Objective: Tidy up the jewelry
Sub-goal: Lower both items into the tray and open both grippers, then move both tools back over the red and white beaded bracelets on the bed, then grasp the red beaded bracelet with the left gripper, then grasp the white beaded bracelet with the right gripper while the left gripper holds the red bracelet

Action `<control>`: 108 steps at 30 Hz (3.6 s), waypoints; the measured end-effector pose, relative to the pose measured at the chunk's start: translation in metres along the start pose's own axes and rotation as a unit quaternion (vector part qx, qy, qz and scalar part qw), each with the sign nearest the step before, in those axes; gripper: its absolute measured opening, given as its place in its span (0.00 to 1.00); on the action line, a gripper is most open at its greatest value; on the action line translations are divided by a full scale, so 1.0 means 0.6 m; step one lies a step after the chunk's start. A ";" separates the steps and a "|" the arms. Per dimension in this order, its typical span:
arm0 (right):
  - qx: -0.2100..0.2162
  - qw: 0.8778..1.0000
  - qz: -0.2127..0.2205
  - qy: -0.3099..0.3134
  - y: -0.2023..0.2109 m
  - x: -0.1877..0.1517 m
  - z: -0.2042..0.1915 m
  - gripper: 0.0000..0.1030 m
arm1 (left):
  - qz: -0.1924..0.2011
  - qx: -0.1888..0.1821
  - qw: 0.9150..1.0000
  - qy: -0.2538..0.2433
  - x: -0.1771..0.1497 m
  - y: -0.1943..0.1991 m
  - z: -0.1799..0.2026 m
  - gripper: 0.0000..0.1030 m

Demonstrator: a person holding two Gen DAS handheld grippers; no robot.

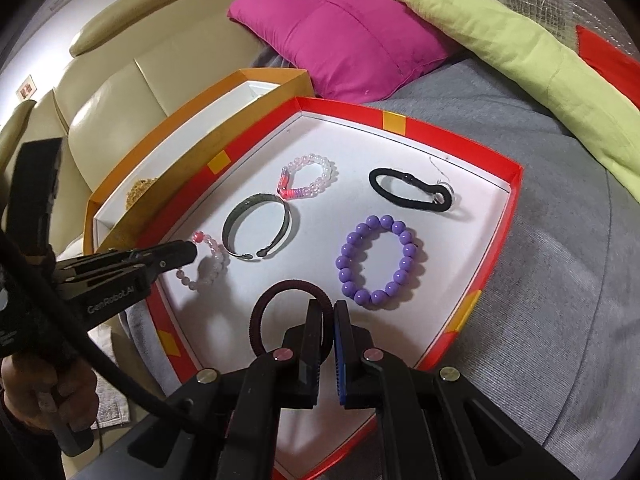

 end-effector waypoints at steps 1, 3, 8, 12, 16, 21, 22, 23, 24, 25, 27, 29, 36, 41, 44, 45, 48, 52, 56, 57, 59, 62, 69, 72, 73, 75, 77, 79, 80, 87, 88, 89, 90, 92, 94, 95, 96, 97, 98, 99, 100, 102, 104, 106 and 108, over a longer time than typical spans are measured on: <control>-0.001 1.000 -0.003 0.001 -0.002 0.000 -0.001 0.07 | 0.003 0.003 1.000 -0.002 0.002 0.002 0.000 0.07; -0.005 1.000 -0.006 -0.001 -0.006 -0.001 0.000 0.07 | 0.006 0.011 1.000 -0.002 0.004 0.006 -0.001 0.07; -0.014 1.000 -0.014 -0.004 -0.010 -0.003 0.005 0.09 | 0.004 0.018 1.000 0.007 0.008 0.010 -0.007 0.13; -0.015 1.000 -0.013 -0.011 -0.006 -0.006 0.011 0.40 | 0.012 0.024 0.999 0.023 0.011 0.023 -0.015 0.34; -0.011 1.000 0.015 -0.021 0.021 -0.003 0.016 0.61 | 0.028 0.030 0.999 0.021 0.019 0.046 -0.012 0.35; -0.007 0.998 0.052 -0.041 0.080 -0.006 0.036 0.61 | 0.059 0.025 0.998 0.017 0.031 0.090 0.032 0.50; -0.004 0.997 0.062 -0.046 0.098 -0.010 0.043 0.61 | 0.068 0.024 0.997 0.014 0.034 0.102 0.048 0.55; -0.005 0.996 0.068 -0.049 0.111 -0.015 0.050 0.61 | 0.076 0.020 0.997 0.010 0.037 0.113 0.068 0.57; -0.009 0.995 0.078 -0.057 0.131 -0.023 0.063 0.63 | 0.081 0.017 0.997 0.005 0.038 0.120 0.088 0.60; -0.009 0.994 0.084 -0.063 0.146 -0.030 0.073 0.66 | 0.085 0.008 0.996 -0.004 0.038 0.130 0.116 0.61; -0.014 0.992 0.098 -0.081 0.182 -0.054 0.106 0.69 | 0.090 -0.009 0.996 -0.024 0.035 0.144 0.168 0.62; -0.023 0.989 0.107 -0.099 0.215 -0.081 0.145 0.69 | 0.092 -0.024 0.994 -0.048 0.029 0.155 0.230 0.62; -0.062 0.973 0.131 -0.179 0.331 -0.185 0.313 0.69 | 0.071 -0.065 0.987 -0.130 -0.011 0.153 0.455 0.62; -0.105 0.954 0.151 -0.238 0.407 -0.237 0.438 0.69 | 0.039 -0.092 0.984 -0.145 -0.042 0.122 0.577 0.62; -0.120 0.944 0.157 -0.264 0.436 -0.252 0.495 0.69 | 0.032 -0.096 0.983 -0.153 -0.049 0.106 0.617 0.62; -0.129 0.941 0.159 -0.268 0.445 -0.255 0.512 0.69 | 0.030 -0.099 0.983 -0.154 -0.048 0.103 0.625 0.62; -0.143 0.931 0.171 -0.288 0.459 -0.260 0.545 0.69 | 0.028 -0.098 0.981 -0.164 -0.039 0.089 0.652 0.62; -0.144 0.917 0.198 -0.313 0.479 -0.280 0.572 0.69 | 0.024 -0.112 0.978 -0.172 -0.021 0.080 0.709 0.62; -0.129 0.915 0.214 -0.317 0.483 -0.275 0.579 0.69 | 0.018 -0.122 0.976 -0.182 -0.004 0.075 0.778 0.62; -0.125 0.914 0.218 -0.318 0.486 -0.275 0.581 0.69 | 0.016 -0.121 0.975 -0.185 -0.001 0.072 0.796 0.62; -0.114 0.911 0.227 -0.324 0.492 -0.275 0.587 0.69 | 0.012 -0.123 0.973 -0.194 0.003 0.064 0.835 0.62; -0.103 0.904 0.241 -0.336 0.504 -0.279 0.598 0.69 | 0.003 -0.117 0.974 -0.193 0.012 0.044 0.881 0.62; -0.084 0.895 0.261 -0.352 0.524 -0.279 0.613 0.69 | 0.000 -0.070 0.979 -0.189 0.011 0.001 0.879 0.09; -0.084 0.898 0.259 -0.346 0.520 -0.274 0.609 0.69 | -0.001 -0.077 0.978 -0.194 0.013 0.005 0.869 0.09; -0.086 0.899 0.257 -0.345 0.519 -0.274 0.609 0.69 | 0.006 -0.074 0.977 -0.200 0.015 0.009 0.861 0.09; -0.090 0.899 0.255 -0.345 0.517 -0.275 0.610 0.69 | 0.014 -0.066 0.977 -0.202 0.014 0.010 0.835 0.09; -0.092 0.898 0.255 -0.347 0.518 -0.278 0.611 0.69 | 0.023 -0.062 0.977 -0.202 0.007 0.013 0.805 0.09; -0.096 0.898 0.252 -0.347 0.515 -0.278 0.611 0.69 | 0.026 -0.061 0.978 -0.197 0.000 0.012 0.771 0.09; -0.097 0.900 0.251 -0.344 0.514 -0.279 0.608 0.69 | 0.027 -0.063 0.979 -0.192 -0.004 0.014 0.752 0.09; -0.122 0.909 0.232 -0.324 0.499 -0.278 0.597 0.69 | 0.038 -0.080 0.977 -0.195 -0.017 0.013 0.710 0.09; -0.126 0.910 0.232 -0.321 0.499 -0.276 0.597 0.69 | 0.042 -0.081 0.976 -0.199 -0.019 0.014 0.712 0.09; -0.141 0.910 0.229 -0.315 0.500 -0.272 0.597 0.69 | 0.046 -0.079 0.975 -0.204 -0.018 0.012 0.710 0.09; -0.149 0.911 0.226 -0.312 0.500 -0.267 0.596 0.69 | 0.047 -0.077 0.974 -0.207 -0.024 0.017 0.702 0.09; -0.165 0.916 0.211 -0.298 0.493 -0.245 0.594 0.69 | 0.041 -0.076 0.974 -0.210 -0.026 0.018 0.703 0.09; -0.170 0.922 0.191 -0.290 0.477 -0.217 0.600 0.68 | 0.039 -0.079 0.973 -0.214 -0.025 0.018 0.704 0.10; -0.164 0.925 0.180 -0.293 0.464 -0.199 0.607 0.66 | 0.037 -0.082 0.973 -0.212 -0.026 0.018 0.701 0.10; -0.162 0.926 0.165 -0.299 0.447 -0.179 0.619 0.61 | 0.036 -0.083 0.973 -0.214 -0.023 0.014 0.701 0.10; -0.168 0.927 0.147 -0.301 0.430 -0.161 0.632 0.57 | 0.036 -0.082 0.972 -0.215 -0.024 0.014 0.700 0.10; -0.176 0.928 0.137 -0.298 0.422 -0.151 0.640 0.56 | 0.037 -0.082 0.972 -0.216 -0.024 0.014 0.699 0.10; -0.191 0.927 0.124 -0.298 0.411 -0.135 0.655 0.56 | 0.040 -0.080 0.972 -0.219 -0.027 0.016 0.698 0.10; -0.201 0.926 0.118 -0.298 0.405 -0.126 0.664 0.55 | 0.042 -0.078 0.971 -0.220 -0.029 0.018 0.698 0.10; -0.227 0.920 0.105 -0.302 0.395 -0.107 0.689 0.52 | 0.041 -0.076 0.972 -0.218 -0.029 0.019 0.698 0.10; -0.241 0.913 0.095 -0.315 0.384 -0.097 0.710 0.48 | 0.041 -0.076 0.972 -0.219 -0.028 0.020 0.699 0.10; -0.253 0.912 0.071 -0.316 0.364 -0.097 0.722 0.34 | 0.037 -0.081 0.972 -0.216 -0.027 0.019 0.699 0.10; -0.272 0.910 0.063 -0.305 0.359 -0.098 0.721 0.31 | 0.033 -0.085 0.973 -0.213 -0.026 0.019 0.698 0.10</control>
Point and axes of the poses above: each gripper's, at about its wrist camera, not at the fingertips, and y roughly against the way its jaws point, z to its right, x to its top, the point moved 10 cm from there along -y, roughly the way its jaws point, and after that the axes turned 11 degrees about x, right-handed, at the moved point
